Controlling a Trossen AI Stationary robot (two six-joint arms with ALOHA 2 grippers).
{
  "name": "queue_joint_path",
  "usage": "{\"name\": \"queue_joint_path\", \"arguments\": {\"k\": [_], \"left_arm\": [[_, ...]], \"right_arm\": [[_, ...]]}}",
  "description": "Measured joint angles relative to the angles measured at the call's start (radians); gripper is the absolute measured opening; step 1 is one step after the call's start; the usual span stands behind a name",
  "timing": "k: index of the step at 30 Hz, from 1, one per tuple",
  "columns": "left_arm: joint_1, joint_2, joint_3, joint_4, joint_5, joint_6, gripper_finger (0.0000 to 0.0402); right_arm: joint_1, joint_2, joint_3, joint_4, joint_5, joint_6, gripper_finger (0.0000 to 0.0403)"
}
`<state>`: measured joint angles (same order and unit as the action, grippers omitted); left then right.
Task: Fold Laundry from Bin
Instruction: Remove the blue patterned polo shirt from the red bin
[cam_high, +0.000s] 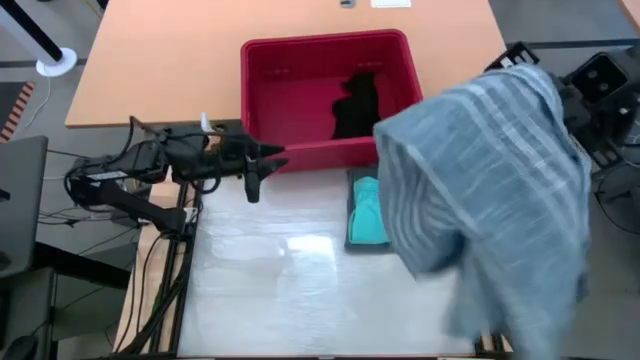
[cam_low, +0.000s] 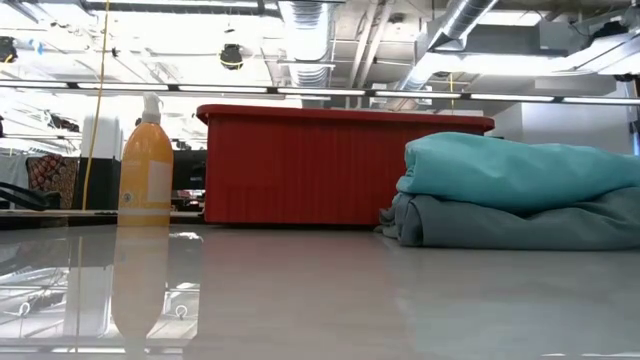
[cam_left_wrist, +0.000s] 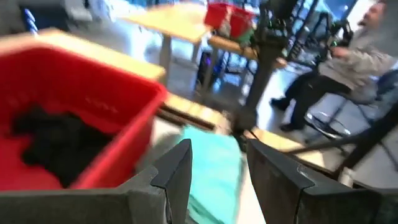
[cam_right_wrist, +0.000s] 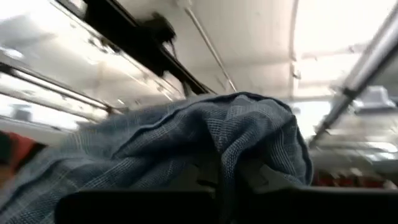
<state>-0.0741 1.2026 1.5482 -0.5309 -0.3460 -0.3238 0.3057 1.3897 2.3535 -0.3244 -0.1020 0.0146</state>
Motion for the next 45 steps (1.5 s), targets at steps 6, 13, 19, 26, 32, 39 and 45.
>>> {"name": "queue_joint_path", "arguments": {"k": [6,13,19,26,32,39,45], "left_arm": [[-0.156,0.058,0.0,-0.019,-0.053,-0.126,0.0143],[-0.385,0.072,0.0,-0.243,-0.291,-0.222,0.0143],[-0.581,0.066,0.0,-0.542,-0.369,-0.425,0.0143],[-0.834,0.089,0.0,-0.794,-0.428,-0.7,0.0143],[-0.948,0.147,0.0,-0.892,-0.427,-0.86,0.0143],[-0.972,0.244,0.0,-0.901,-0.534,-0.877,0.0143],[-0.963,0.317,0.0,-0.903,-0.583,-0.814,0.0143]], "right_arm": [[0.094,0.04,-0.03,-0.138,0.149,-0.031,0.0033],[0.113,0.099,-0.17,-0.177,0.158,0.011,0.0032],[0.098,0.098,-0.396,0.104,0.155,0.033,0.0033],[0.047,0.107,-0.832,0.553,0.159,0.175,0.0033],[0.013,0.158,-1.228,1.102,0.229,0.49,0.0033],[-0.01,0.317,-1.311,1.318,0.317,0.672,0.0033],[-0.042,0.397,-1.313,1.131,0.31,0.873,0.0033]]}}
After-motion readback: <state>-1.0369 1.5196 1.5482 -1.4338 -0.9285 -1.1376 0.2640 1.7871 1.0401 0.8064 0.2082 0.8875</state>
